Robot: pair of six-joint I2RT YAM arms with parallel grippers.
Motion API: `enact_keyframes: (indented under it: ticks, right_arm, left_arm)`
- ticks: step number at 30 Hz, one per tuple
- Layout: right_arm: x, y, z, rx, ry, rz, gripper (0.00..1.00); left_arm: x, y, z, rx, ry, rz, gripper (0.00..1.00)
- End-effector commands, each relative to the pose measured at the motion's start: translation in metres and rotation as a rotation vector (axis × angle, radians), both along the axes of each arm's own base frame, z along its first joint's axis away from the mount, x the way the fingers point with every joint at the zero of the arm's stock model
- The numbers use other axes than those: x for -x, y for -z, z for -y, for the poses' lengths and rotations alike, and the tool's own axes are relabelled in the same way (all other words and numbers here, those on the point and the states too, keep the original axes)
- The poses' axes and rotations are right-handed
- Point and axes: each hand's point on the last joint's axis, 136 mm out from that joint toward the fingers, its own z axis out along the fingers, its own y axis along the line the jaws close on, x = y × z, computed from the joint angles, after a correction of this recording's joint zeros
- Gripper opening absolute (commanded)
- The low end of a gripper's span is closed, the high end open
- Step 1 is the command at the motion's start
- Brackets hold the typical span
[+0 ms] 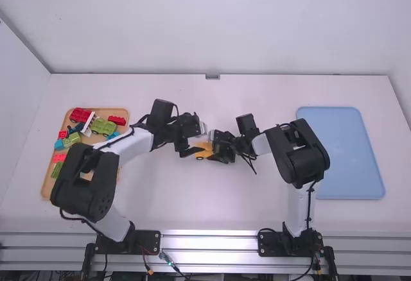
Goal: Assemble lego blocks to make yellow taxi
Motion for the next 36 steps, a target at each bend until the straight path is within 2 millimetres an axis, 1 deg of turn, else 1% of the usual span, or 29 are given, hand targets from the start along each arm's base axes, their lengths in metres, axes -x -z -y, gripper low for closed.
enact_keyframes:
  ticks: [1,2,3,5,6,7,9,10,11,12,13,15,16,18,19,20,21,24,25,27,28,30,31,32,34,36]
  right_arm:
    - [0.001,0.015,0.004,0.05,0.047,-0.048,0.46]
    - [-0.004,0.009,0.006,0.049,0.067,-0.041,0.46]
    - [-0.009,0.003,0.009,0.055,0.082,-0.026,0.46]
    - [-0.016,-0.01,0.014,0.064,0.107,-0.002,0.46]
    - [-0.02,-0.019,0.019,0.07,0.125,0.014,0.46]
    - [-0.027,-0.033,0.026,0.076,0.153,0.037,0.46]
    - [-0.034,-0.05,0.039,0.095,0.198,0.063,0.46]
    - [-0.041,-0.063,0.053,0.118,0.246,0.084,0.46]
    - [-0.045,-0.069,0.062,0.133,0.276,0.094,0.46]
    - [-0.05,-0.082,0.082,0.162,0.334,0.105,0.45]
    - [-0.05,-0.082,0.082,0.162,0.334,0.105,0.45]
    - [-0.057,-0.105,0.125,0.214,0.473,0.11,0.45]
    - [-0.061,-0.112,0.145,0.234,0.554,0.101,0.45]
    - [-0.064,-0.121,0.174,0.26,0.664,0.09,0.44]
    - [-0.065,-0.127,0.198,0.277,0.752,0.079,0.44]
    - [-0.065,-0.13,0.208,0.281,0.787,0.073,0.44]
    - [-0.064,-0.134,0.227,0.285,0.85,0.06,0.43]
    - [-0.058,-0.136,0.283,0.295,1.025,0.012,0.42]
    - [-0.057,-0.135,0.293,0.294,1.056,0.003,0.42]
    - [-0.05,-0.126,0.338,0.273,1.204,-0.053,0.42]
    - [-0.048,-0.123,0.346,0.265,1.233,-0.064,0.42]
    - [-0.045,-0.115,0.369,0.234,1.311,-0.084,0.43]
    - [-0.042,-0.104,0.39,0.196,1.382,-0.101,0.47]
    - [-0.041,-0.1,0.396,0.18,1.404,-0.108,0.48]
    - [-0.035,-0.084,0.413,0.129,1.465,-0.139,0.51]
    - [-0.03,-0.074,0.421,0.11,1.494,-0.159,0.52]
  left_arm:
    - [-0.004,-0.012,-0.021,0.007,-0.054,0.012,0.99]
    - [-0.006,-0.014,-0.033,0.008,-0.086,0.002,0.99]
    - [-0.008,-0.015,-0.041,0.013,-0.105,-0.006,0.99]
    - [-0.01,-0.014,-0.051,0.021,-0.129,-0.019,0.99]
    - [-0.01,-0.014,-0.056,0.026,-0.142,-0.027,0.99]
    - [-0.011,-0.013,-0.062,0.031,-0.158,-0.035,0.99]
    - [-0.014,-0.012,-0.068,0.039,-0.189,-0.052,0.99]
    - [-0.016,-0.012,-0.072,0.043,-0.205,-0.057,0.99]
    - [-0.017,-0.011,-0.074,0.045,-0.212,-0.059,0.98]
    - [-0.018,-0.012,-0.076,0.048,-0.224,-0.061,0.99]
    - [-0.018,-0.012,-0.076,0.048,-0.224,-0.061,0.99]
    - [-0.02,-0.013,-0.077,0.043,-0.226,-0.046,0.99]
    - [-0.021,-0.013,-0.076,0.041,-0.226,-0.04,0.99]
    - [-0.023,-0.015,-0.076,0.043,-0.225,-0.028,0.99]
    - [-0.025,-0.016,-0.077,0.044,-0.226,-0.017,0.99]
    - [-0.026,-0.016,-0.076,0.045,-0.225,-0.014,0.99]
    - [-0.027,-0.018,-0.077,0.046,-0.226,-0.006,0.99]
    - [-0.031,-0.021,-0.077,0.049,-0.227,0.018,0.99]
    - [-0.032,-0.021,-0.077,0.048,-0.228,0.021,0.99]
    - [-0.036,-0.02,-0.082,0.03,-0.249,0.036,0.99]
    - [-0.036,-0.02,-0.082,0.025,-0.251,0.038,0.99]
    - [-0.038,-0.019,-0.084,0.012,-0.259,0.044,0.99]
    - [-0.038,-0.019,-0.084,0.013,-0.258,0.044,0.99]
    - [-0.038,-0.019,-0.084,0.014,-0.26,0.044,0.99]
    - [-0.038,-0.019,-0.086,0.014,-0.264,0.042,0.99]
    - [-0.038,-0.019,-0.086,0.014,-0.264,0.042,0.99]
